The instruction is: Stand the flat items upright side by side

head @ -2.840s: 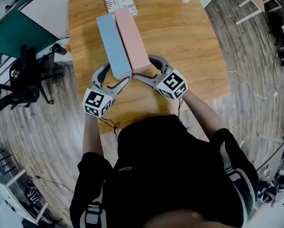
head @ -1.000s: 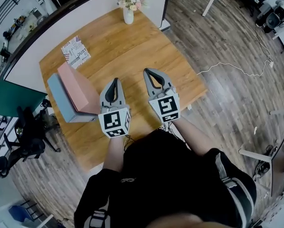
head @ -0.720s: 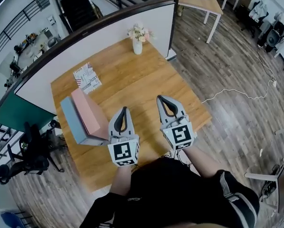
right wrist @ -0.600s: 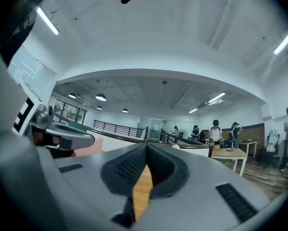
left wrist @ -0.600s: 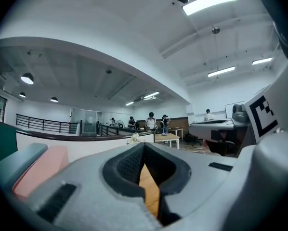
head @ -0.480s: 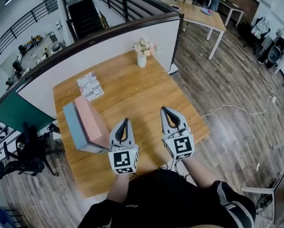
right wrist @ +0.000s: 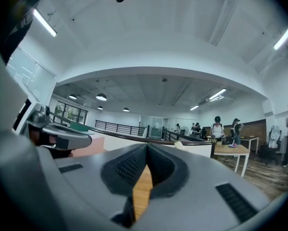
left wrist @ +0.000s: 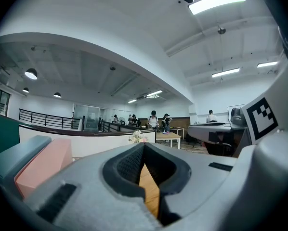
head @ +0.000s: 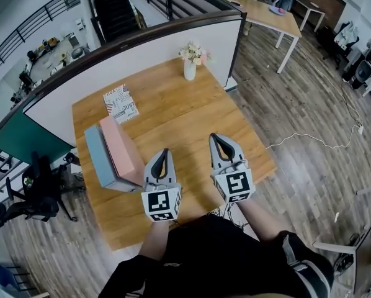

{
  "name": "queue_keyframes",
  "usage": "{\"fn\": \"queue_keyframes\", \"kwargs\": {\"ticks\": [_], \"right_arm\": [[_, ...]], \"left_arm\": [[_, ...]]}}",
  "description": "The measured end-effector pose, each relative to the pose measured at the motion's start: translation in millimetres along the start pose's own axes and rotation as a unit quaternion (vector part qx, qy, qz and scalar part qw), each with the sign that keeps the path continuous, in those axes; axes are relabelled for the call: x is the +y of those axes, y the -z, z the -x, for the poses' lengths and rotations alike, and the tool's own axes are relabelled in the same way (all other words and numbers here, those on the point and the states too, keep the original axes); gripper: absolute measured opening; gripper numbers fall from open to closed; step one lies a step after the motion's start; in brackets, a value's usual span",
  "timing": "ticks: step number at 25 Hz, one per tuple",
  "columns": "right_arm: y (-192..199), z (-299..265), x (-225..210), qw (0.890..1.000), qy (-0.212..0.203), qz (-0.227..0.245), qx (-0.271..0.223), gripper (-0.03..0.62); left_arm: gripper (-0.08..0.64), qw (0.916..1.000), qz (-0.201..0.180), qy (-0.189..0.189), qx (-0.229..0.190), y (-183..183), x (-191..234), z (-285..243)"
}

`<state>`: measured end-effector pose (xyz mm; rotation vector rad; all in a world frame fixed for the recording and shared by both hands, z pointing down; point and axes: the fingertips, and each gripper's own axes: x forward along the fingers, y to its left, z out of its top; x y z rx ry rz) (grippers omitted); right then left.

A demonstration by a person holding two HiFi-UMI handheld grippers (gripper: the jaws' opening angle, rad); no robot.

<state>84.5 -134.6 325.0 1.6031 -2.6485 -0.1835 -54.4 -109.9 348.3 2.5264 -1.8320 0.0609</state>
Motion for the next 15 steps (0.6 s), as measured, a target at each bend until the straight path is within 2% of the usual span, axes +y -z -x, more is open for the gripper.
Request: {"fn": "queue_keyframes", "kwargs": {"ticks": [4,15], "right_arm": [[-1.1,1.2,1.6,1.0,-0.011,0.004,0.0,0.005],[2.1,6.0,-8.5,1.0,-0.004,-0.001,0.003,0.005]], "left_arm": [[-0.002,1.0,0.0,-0.002,0.004,3.1,-2.4,0.3],[-0.002,1.0,-0.002,0.0,0.008,6.0,-8.9,-2.2]]}}
